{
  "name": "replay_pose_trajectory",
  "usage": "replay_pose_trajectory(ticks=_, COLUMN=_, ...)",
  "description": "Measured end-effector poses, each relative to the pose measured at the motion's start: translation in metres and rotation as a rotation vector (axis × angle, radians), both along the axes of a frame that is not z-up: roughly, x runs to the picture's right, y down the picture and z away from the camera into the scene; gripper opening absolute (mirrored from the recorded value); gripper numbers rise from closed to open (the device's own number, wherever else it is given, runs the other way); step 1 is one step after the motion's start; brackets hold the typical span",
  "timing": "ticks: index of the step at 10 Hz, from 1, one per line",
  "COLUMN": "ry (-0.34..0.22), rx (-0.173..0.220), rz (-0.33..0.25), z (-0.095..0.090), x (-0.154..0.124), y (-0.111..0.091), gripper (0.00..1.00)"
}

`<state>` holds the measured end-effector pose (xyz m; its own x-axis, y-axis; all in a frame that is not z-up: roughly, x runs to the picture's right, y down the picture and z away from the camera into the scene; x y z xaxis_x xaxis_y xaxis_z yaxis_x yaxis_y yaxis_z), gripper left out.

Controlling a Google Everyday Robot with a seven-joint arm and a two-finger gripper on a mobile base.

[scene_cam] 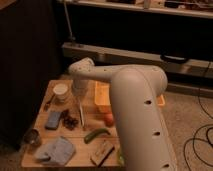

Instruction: Place brush in table surface

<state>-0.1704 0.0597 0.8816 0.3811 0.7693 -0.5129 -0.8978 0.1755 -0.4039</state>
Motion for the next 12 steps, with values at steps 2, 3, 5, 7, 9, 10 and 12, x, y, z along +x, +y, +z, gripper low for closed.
replay_pose_trajectory(ticks=2, ry=0.011, rx=-0.021, rz=-0.018, z=0.005, x=0.000, y=0.007, gripper=0.13)
replay_pose_trajectory(ticks=3, ry=0.017, rx=-0.031, rz=-0.026, z=0.008, x=0.001, y=0.011, gripper=0.22)
replay_pose_trajectory(ticks=5, ry=0.023, rx=-0.044, rz=-0.037, z=0.013, x=0.001, y=0.018, gripper=0.43)
replay_pose_trajectory(ticks=7, ry=0.028, rx=-0.056, rz=-0.039, z=0.016, x=0.002, y=0.022, gripper=0.63)
replay_pose_trajectory(ticks=9, ry=0.036, rx=-0.066, rz=-0.037, z=0.020, x=0.004, y=0.023, gripper=0.79)
replay_pose_trajectory(ticks=10, ry=0.046, rx=-0.069, rz=-0.039, z=0.021, x=0.006, y=0.024, gripper=0.80)
replay_pose_trajectory(ticks=12, ry=0.071, rx=-0.074, rz=-0.032, z=0.023, x=0.005, y=0.024, gripper=0.80)
